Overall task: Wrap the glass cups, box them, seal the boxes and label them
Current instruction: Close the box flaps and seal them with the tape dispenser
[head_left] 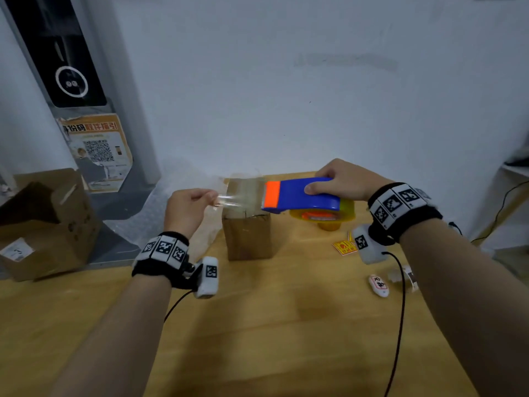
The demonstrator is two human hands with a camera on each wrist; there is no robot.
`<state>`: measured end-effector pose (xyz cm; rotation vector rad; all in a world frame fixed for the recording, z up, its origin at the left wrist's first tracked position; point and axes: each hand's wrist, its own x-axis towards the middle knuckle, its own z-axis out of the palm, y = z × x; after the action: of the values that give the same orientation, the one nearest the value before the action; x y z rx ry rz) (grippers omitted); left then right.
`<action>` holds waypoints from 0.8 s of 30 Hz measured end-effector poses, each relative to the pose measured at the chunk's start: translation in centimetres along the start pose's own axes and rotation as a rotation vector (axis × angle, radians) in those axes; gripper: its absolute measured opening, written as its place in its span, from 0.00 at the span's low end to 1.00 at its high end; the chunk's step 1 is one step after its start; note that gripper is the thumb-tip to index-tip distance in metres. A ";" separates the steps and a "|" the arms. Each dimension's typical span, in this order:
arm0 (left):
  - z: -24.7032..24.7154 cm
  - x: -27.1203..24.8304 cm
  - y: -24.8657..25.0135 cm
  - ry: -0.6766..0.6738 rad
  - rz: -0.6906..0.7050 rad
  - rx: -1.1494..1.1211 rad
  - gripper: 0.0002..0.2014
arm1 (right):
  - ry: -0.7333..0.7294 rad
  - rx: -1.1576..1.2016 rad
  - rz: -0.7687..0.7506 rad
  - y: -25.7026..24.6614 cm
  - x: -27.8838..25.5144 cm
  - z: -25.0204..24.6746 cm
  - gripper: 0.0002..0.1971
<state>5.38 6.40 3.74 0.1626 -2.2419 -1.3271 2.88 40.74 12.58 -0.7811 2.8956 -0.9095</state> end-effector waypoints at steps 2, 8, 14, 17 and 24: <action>-0.6 -0.3 -1.3 0.010 -0.030 -0.008 0.08 | 0.000 -0.013 0.014 1.2 -0.4 -0.7 0.20; 1.0 -1.3 -2.5 0.039 -0.041 -0.034 0.14 | -0.031 -0.004 0.046 3.2 -0.9 -0.9 0.20; 2.3 -2.2 -2.9 0.090 -0.018 0.037 0.14 | -0.035 -0.061 0.050 3.7 -1.4 -0.4 0.20; 2.6 -2.7 -2.8 0.127 0.004 0.049 0.10 | -0.032 -0.088 0.044 3.8 -1.3 -0.1 0.17; 2.5 -3.2 -4.4 0.197 -0.007 0.011 0.08 | -0.028 -0.106 0.019 2.8 -1.0 1.0 0.18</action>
<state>6.22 7.23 -2.19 0.2920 -2.0849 -1.2453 2.64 42.64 10.16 -0.7646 2.9417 -0.7424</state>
